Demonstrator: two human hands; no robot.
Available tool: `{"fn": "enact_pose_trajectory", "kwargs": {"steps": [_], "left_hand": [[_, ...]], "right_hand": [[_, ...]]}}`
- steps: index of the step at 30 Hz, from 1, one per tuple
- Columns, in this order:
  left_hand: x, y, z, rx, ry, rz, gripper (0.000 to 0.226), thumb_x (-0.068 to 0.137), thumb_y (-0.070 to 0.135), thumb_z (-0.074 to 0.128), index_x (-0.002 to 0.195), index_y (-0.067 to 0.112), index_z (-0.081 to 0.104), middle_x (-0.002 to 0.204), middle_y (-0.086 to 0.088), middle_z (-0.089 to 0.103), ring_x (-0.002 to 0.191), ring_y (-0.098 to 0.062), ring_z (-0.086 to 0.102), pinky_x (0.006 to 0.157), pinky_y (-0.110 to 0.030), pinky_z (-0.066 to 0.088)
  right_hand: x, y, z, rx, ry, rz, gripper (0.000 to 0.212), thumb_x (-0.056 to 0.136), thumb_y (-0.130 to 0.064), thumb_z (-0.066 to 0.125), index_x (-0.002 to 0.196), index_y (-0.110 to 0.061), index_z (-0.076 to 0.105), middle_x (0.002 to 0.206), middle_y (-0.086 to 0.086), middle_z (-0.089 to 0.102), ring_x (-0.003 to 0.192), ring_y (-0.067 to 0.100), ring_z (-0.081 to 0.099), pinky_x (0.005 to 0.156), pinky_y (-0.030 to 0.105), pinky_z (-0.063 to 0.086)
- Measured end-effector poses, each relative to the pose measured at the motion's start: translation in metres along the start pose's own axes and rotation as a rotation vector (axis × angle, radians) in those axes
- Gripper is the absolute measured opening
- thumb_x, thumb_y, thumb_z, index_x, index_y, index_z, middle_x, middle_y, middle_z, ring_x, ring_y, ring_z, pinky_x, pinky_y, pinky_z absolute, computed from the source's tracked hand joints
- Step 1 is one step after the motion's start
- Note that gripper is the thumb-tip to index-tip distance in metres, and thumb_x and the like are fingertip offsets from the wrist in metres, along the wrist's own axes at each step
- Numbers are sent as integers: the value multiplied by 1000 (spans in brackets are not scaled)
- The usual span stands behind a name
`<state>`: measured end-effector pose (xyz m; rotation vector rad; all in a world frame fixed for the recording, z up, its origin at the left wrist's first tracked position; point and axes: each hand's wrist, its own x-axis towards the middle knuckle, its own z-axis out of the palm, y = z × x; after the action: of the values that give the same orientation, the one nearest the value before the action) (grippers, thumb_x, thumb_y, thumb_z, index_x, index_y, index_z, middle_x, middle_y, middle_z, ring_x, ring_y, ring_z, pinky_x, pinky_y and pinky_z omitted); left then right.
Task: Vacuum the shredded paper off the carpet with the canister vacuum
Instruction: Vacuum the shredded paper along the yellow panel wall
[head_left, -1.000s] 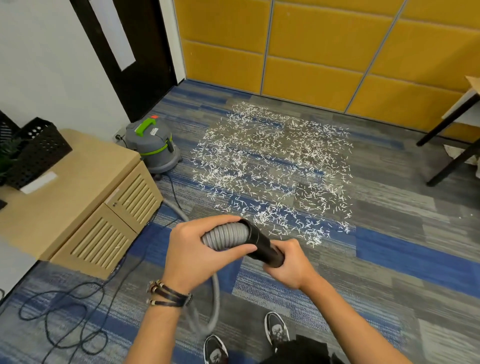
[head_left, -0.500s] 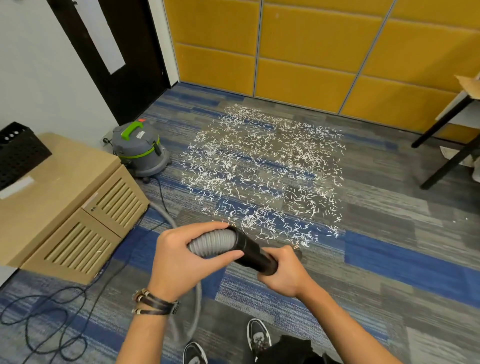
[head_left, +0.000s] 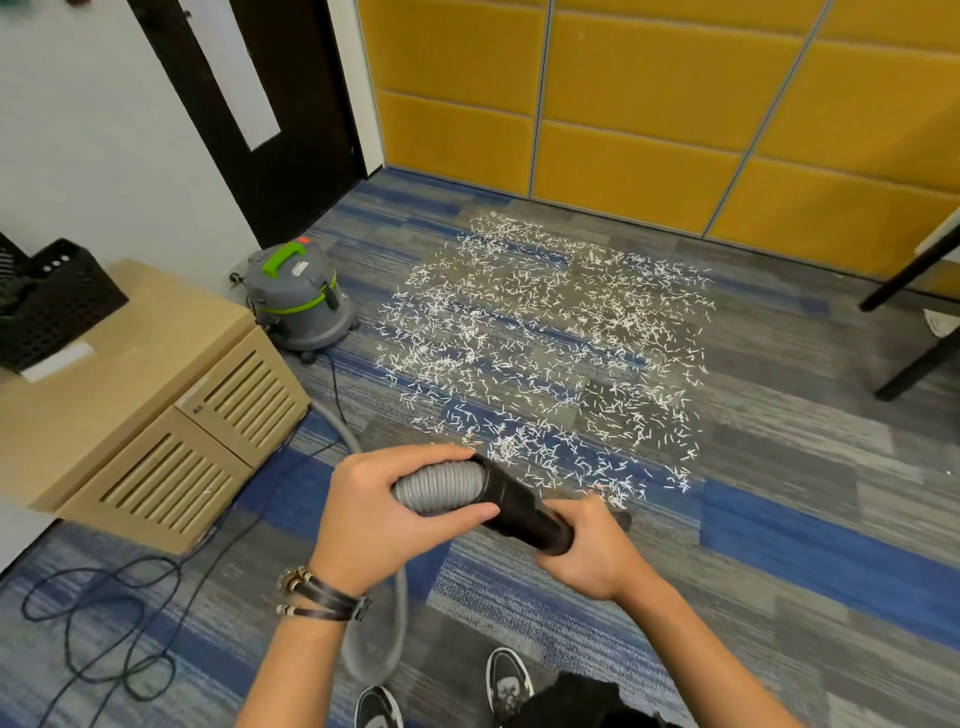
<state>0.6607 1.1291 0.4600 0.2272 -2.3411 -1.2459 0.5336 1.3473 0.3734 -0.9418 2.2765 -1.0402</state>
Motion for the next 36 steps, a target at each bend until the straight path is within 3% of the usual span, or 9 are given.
{"fn": "enact_pose_trajectory", "kwargs": {"steps": [4,10,14,20,23,26,29,36], "left_hand": [[0,3,-2,23,17,15,49,65,53,94,107,30,82,103,23,78,93,0,75,85,-18,57],[-1,13,0,1,38,28,53,62,45,98,108,26,81,104,20,79,94,-2,76,85,-16,56],[3,19,15,-38,5,28,52,65,50,95,110,28,81,105,19,79,96,-3,76,86,-18,57],[12,4,38,0,-81,11,49,67,57,92,109,35,80,106,23,78,99,2,74,90,-23,58],[8,-1,47,15,-98,-16,48,66,59,91,108,37,82,104,24,78,96,3,74,89,-26,60],[6,0,41,-12,-83,-9,49,67,58,91,108,33,82,104,24,78,96,2,75,88,-20,58],[5,0,33,-38,-79,12,50,66,55,92,108,30,82,104,22,79,95,-1,75,86,-17,56],[4,15,39,-96,-28,72,53,64,55,92,109,29,80,102,19,79,92,-3,76,84,-15,55]], "right_hand": [[3,-1,5,24,19,-42,30,67,-10,68,60,-29,46,48,-11,45,46,9,41,50,17,26],[2,0,-12,31,-6,-87,19,66,-10,67,63,-17,50,49,-8,41,47,11,35,49,20,26],[-3,13,-28,-12,-25,-84,7,66,-17,65,71,-13,62,53,1,49,48,11,40,49,21,30],[-2,40,-34,-87,21,-22,13,64,-21,65,65,-16,53,53,2,49,48,9,40,50,20,28],[-2,49,-24,-49,25,26,17,64,-18,65,61,-19,49,50,-6,43,47,8,37,50,23,28],[-3,44,-13,17,44,10,20,65,-12,67,60,-22,49,49,-11,41,46,7,36,49,21,28],[-6,37,-4,60,67,-22,10,65,-11,66,65,-12,56,51,-8,41,47,9,35,49,21,27],[-21,31,-20,21,110,-59,9,63,-15,64,71,-10,63,52,-6,44,48,10,38,50,22,29]]}}
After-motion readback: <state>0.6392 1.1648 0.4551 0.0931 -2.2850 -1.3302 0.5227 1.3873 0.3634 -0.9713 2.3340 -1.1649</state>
